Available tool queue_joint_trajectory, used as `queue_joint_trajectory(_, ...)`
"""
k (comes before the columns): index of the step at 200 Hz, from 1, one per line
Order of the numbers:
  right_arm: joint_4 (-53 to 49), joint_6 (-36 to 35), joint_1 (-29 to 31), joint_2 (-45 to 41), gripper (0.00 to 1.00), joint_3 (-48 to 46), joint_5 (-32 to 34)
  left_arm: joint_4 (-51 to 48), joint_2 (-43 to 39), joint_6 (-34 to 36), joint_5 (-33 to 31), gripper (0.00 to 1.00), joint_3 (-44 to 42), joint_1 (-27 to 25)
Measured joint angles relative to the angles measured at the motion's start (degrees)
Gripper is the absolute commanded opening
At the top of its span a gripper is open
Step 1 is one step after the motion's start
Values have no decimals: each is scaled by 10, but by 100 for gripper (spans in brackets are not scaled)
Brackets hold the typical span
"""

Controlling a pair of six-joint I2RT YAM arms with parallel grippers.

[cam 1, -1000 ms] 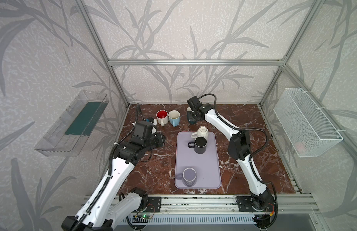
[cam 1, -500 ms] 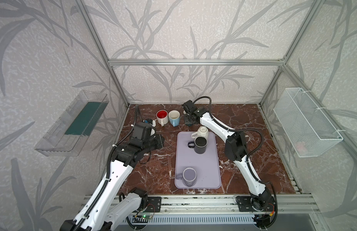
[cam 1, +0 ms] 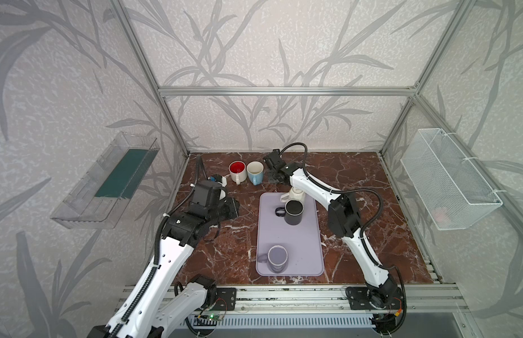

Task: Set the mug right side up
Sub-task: 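Carry the dark green mug beside the light blue mug with the right gripper, then set the dark green mug down and open the right gripper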

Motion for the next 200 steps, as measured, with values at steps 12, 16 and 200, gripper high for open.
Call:
queue_joint_trajectory(12, 16, 1, 2, -7, 0, -21, 6, 0, -1, 0, 0, 20, 0, 0)
queue_joint_trajectory(16, 21, 2, 3, -10, 0, -27, 8, 0, -1, 0, 0, 20, 0, 0)
queue_joint_trajectory(200, 116, 7, 6, -82, 39, -153, 9, -5, -7, 0, 0, 21, 0, 0)
